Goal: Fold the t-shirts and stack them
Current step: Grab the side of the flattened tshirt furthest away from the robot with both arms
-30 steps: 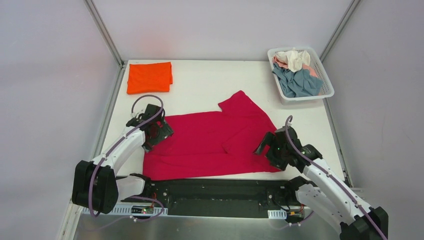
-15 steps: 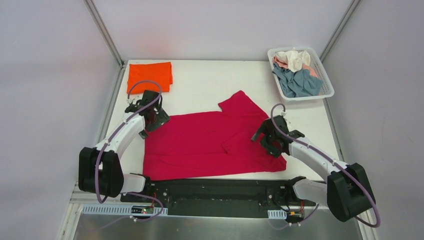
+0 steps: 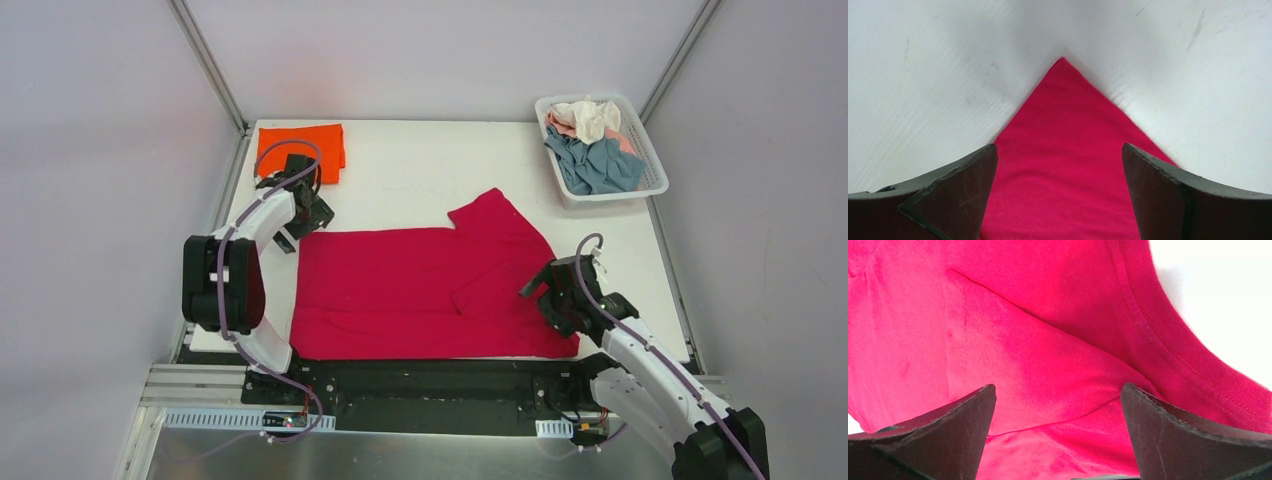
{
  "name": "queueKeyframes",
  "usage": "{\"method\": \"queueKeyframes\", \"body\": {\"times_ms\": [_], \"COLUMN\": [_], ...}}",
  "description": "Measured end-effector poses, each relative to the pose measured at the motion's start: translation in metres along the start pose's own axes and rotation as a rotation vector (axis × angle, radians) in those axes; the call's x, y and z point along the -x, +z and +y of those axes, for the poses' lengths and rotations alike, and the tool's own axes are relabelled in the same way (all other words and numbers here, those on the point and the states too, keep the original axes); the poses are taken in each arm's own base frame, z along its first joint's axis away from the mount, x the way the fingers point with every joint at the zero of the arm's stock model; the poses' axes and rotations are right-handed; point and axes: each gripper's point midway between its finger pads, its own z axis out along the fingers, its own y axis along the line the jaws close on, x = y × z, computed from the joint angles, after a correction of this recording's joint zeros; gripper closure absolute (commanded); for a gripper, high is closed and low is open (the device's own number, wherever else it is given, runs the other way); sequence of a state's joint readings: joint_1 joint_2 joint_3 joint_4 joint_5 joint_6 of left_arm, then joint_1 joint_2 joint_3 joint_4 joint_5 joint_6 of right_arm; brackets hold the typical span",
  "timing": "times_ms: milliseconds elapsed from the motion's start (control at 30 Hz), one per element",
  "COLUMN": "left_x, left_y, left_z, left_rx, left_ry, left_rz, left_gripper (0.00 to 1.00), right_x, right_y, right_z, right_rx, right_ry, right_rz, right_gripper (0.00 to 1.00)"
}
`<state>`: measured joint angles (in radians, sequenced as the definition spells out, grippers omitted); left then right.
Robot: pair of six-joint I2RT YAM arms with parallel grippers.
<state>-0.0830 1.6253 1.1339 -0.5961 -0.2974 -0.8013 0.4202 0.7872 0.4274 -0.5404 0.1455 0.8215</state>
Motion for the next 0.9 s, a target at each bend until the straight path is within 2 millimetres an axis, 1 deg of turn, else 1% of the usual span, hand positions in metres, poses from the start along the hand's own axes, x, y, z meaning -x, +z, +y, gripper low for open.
{"method": "queueKeyframes", "body": {"times_ms": [100, 167, 233, 333, 433, 467, 567, 600, 667, 733, 800, 900], "left_x": [0.002, 0.005, 0.008, 0.013, 0.014, 0.014, 0.017, 0.019, 0.023, 0.025, 0.025, 0.021], "left_y": [0.012, 0.021, 0.029, 0.041, 0.050, 0.054, 0.062, 0.063, 0.066, 0.068, 0.068, 0.067], "left_z": [-0.009, -0.015, -0.020, -0.019, -0.015, -0.013, -0.011, -0.014, -0.018, -0.021, -0.022, -0.018], "left_rx": [0.015, 0.022, 0.033, 0.058, 0.094, 0.110, 0.142, 0.144, 0.150, 0.157, 0.167, 0.191], "left_ry": [0.010, 0.013, 0.009, -0.012, -0.029, -0.030, -0.041, -0.047, -0.052, -0.058, -0.069, -0.085], "left_rz": [0.014, 0.020, 0.027, 0.039, 0.058, 0.062, 0.071, 0.070, 0.074, 0.079, 0.086, 0.100], "left_gripper": [0.09, 0.10, 0.14, 0.19, 0.26, 0.29, 0.37, 0.38, 0.45, 0.51, 0.53, 0.56], "right_x": [0.003, 0.010, 0.024, 0.051, 0.077, 0.084, 0.108, 0.114, 0.128, 0.138, 0.147, 0.162], "right_y": [-0.005, -0.009, -0.015, -0.024, -0.024, -0.023, -0.012, -0.008, 0.003, 0.016, 0.028, 0.048], "right_z": [0.002, 0.011, 0.028, 0.065, 0.097, 0.105, 0.135, 0.143, 0.163, 0.178, 0.189, 0.202], "right_rx": [-0.002, 0.008, 0.029, 0.088, 0.123, 0.128, 0.133, 0.136, 0.134, 0.126, 0.113, 0.085], "right_ry": [-0.014, -0.029, -0.046, -0.061, -0.074, -0.079, -0.102, -0.110, -0.138, -0.165, -0.188, -0.213], "right_rz": [-0.006, -0.019, -0.048, -0.112, -0.174, -0.188, -0.235, -0.245, -0.261, -0.273, -0.281, -0.293], "right_gripper": [0.00, 0.00, 0.01, 0.00, 0.01, 0.01, 0.01, 0.01, 0.01, 0.01, 0.01, 0.00]}}
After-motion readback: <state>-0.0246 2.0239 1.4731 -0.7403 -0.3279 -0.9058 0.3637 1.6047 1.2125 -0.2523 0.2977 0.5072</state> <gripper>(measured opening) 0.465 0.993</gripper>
